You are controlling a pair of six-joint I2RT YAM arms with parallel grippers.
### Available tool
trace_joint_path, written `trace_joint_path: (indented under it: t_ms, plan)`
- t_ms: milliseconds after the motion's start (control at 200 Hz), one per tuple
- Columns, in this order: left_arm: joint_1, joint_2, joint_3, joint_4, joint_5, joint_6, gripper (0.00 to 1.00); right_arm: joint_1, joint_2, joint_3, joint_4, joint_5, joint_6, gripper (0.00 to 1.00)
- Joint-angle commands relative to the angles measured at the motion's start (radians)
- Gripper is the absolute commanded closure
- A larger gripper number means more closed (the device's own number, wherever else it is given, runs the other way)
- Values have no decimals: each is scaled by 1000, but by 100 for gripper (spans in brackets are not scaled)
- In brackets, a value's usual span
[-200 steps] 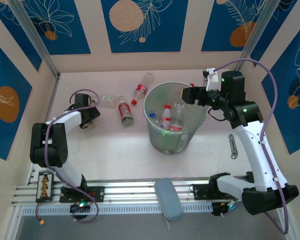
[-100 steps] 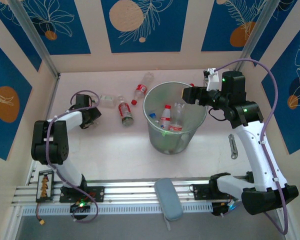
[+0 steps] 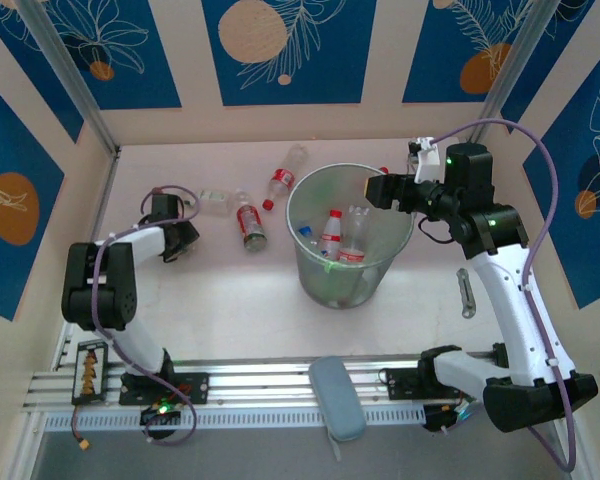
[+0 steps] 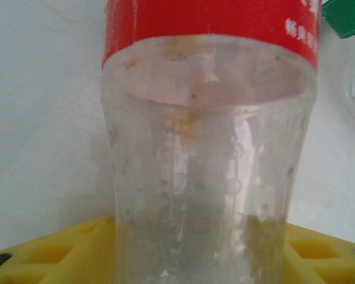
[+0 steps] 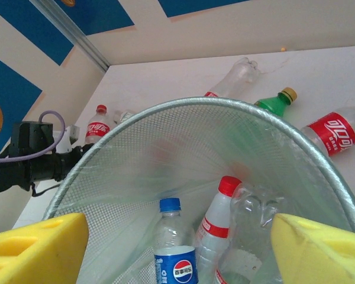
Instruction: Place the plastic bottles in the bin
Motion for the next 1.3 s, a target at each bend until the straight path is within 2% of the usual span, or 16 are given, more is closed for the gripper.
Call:
trace_joint_path:
  t_ms: [0, 185, 320, 555, 645, 790, 980, 1295]
  plan:
    - [7, -78, -9, -24, 8, 16, 44, -4, 6, -4, -10, -27, 12, 19]
    - [-3, -231, 9, -65, 49, 71, 49, -4, 30, 25, -15, -32, 23, 19]
    - [-68, -336, 62, -108, 104, 122, 54, 5, 58, 46, 4, -48, 39, 19]
    - [-230, -480, 148, -95, 183, 141, 80, 100, 147, 148, 5, -37, 47, 19]
    - [-307, -505, 171, -57, 227, 160, 85, 156, 194, 202, 13, -36, 46, 19]
    - [-422, -520, 178, 62, 328, 182, 86, 243, 271, 284, 51, -35, 75, 13]
    - [-521, -516, 201, 74, 384, 243, 88, 324, 381, 375, 107, -91, 117, 9]
    - [-605, -519, 186, 69, 441, 325, 91, 331, 516, 444, 223, -96, 194, 8]
